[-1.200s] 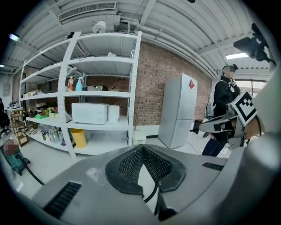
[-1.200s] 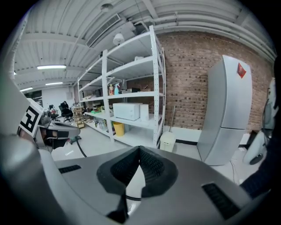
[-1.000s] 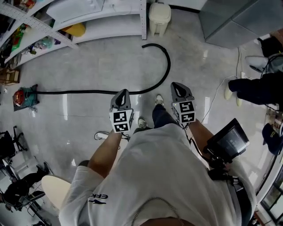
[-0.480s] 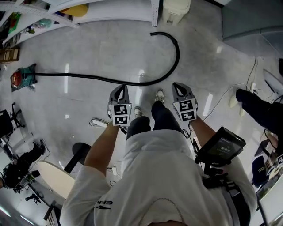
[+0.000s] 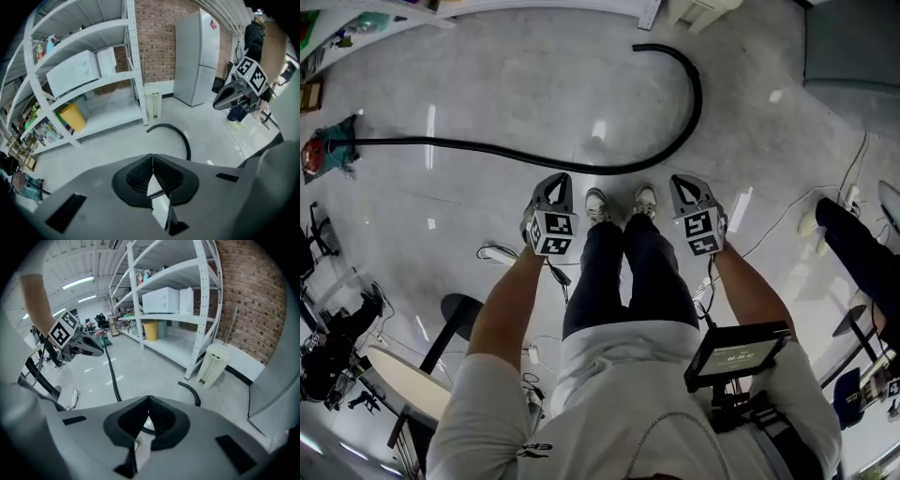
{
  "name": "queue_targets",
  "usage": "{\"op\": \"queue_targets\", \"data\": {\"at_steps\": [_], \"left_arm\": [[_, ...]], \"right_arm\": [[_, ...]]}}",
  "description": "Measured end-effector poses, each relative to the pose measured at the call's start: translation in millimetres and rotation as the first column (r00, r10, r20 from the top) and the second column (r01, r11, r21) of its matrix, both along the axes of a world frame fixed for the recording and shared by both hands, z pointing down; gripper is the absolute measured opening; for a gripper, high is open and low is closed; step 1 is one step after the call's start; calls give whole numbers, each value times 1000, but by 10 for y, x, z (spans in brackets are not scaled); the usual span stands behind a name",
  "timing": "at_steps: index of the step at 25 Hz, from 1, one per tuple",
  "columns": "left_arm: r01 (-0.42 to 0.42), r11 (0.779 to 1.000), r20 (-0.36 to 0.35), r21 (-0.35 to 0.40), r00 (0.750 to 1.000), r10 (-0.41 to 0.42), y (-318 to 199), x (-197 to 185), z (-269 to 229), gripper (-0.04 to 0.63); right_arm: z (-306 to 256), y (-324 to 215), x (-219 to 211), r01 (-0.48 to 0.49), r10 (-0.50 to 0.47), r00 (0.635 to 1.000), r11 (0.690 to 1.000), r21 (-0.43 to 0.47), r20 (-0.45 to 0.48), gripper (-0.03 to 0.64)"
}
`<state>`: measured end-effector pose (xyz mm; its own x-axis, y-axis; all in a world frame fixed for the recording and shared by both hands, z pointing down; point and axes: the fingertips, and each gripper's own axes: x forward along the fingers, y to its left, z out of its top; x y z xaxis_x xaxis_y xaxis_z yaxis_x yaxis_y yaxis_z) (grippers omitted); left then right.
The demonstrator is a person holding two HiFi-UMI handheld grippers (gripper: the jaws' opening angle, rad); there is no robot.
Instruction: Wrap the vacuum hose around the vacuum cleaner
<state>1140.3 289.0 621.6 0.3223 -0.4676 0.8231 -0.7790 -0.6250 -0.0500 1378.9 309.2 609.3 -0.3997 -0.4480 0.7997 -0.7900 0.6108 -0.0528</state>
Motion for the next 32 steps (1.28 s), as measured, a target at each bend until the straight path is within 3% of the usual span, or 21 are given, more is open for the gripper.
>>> {"op": "queue_targets", "data": {"at_steps": [9, 14, 18, 22, 25, 29, 32], "left_arm": [[-201, 973, 61, -116, 976, 209, 326, -136, 1799, 6], [-315, 932, 114, -179, 934, 338, 510, -186, 2760, 42], [-447, 863, 137, -235, 864, 485, 729, -237, 3505, 118], [-569, 777, 188, -269, 760, 622, 918, -343, 4183, 146], [-626, 726, 235, -285, 688, 686, 966, -435, 4591, 166], [-686, 665, 265, -296, 610, 747, 989, -456, 4945, 184], [-719, 626, 266, -303, 567, 780, 1028, -445, 5105, 186]], "right_arm": [[1803, 382, -105, 234, -246, 965, 963, -131, -89, 4], [2764, 514, -75, 377, -403, 901, 911, -169, -163, 27], [3508, 652, -150, 535, -571, 793, 819, -208, -213, 104], [4195, 843, -155, 662, -715, 641, 699, -271, -278, 184], [4637, 934, -98, 716, -783, 532, 619, -321, -324, 225], [5008, 876, -45, 753, -819, 428, 557, -349, -383, 242], [5215, 842, -32, 765, -835, 367, 521, -377, -410, 244]]}}
